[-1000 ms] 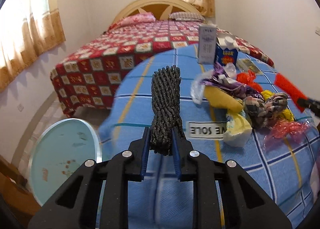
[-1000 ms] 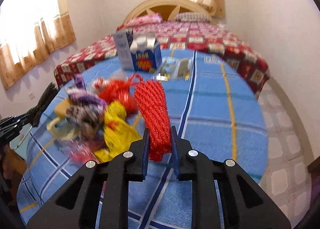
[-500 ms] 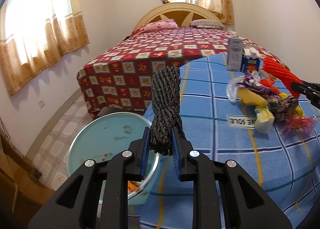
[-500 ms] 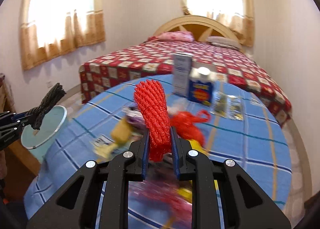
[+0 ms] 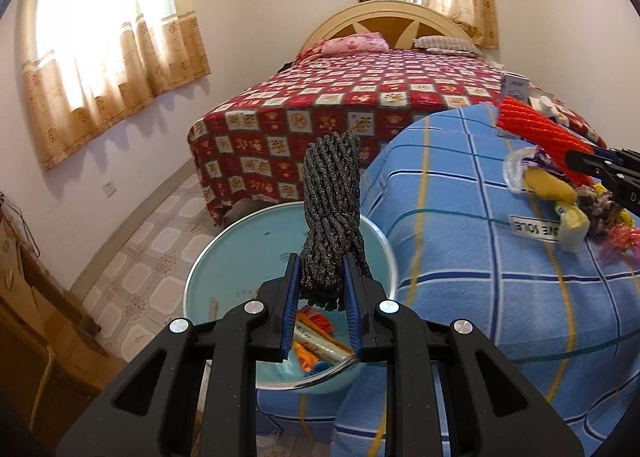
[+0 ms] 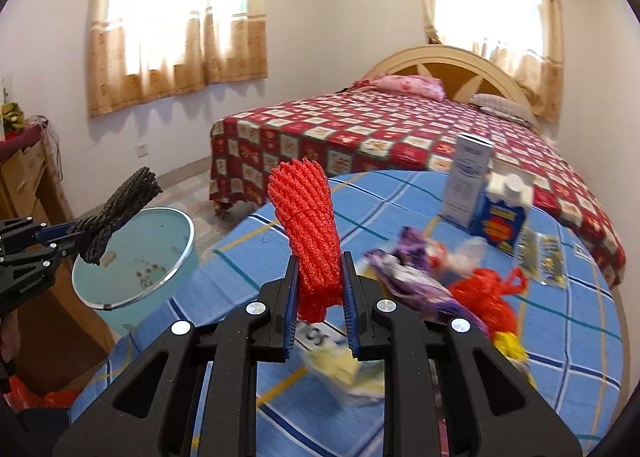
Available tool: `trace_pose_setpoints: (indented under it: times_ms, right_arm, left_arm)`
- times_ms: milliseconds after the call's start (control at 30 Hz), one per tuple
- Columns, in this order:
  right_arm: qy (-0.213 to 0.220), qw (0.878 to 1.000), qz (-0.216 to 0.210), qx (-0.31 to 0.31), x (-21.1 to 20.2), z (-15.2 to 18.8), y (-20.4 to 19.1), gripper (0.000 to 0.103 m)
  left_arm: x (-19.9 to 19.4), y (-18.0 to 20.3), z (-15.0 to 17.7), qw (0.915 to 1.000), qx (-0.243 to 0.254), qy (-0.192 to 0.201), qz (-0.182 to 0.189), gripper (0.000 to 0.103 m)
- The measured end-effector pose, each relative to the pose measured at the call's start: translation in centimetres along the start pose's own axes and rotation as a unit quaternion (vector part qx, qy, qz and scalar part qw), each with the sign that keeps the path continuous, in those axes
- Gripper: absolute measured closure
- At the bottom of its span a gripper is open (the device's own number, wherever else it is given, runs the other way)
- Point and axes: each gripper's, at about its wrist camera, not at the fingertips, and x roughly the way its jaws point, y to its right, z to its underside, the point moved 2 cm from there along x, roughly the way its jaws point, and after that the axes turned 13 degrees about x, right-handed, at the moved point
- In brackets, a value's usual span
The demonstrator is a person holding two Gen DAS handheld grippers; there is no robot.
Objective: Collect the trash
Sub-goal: 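Carry the black and red rope bundles over the blue bin with both grippers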
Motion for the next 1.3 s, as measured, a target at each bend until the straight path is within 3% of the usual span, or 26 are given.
trace_pose_setpoints:
  times_ms: [800, 1300]
  right_arm:
    - [-0.026, 0.996, -0.054, -0.071, 5.0, 0.5, -8.2, 0.082]
    - [-0.037, 0.991, -0.072, -0.103, 6.4, 0.9, -11.7, 0.082]
  left_arm:
    - [0.6, -6.1, 3.7, 0.9977, -0.037, -0.035, -0.046, 0.082]
    - [0.9, -7.6, 4.8, 0.9960, -0.051, -0.046, -0.057, 0.082]
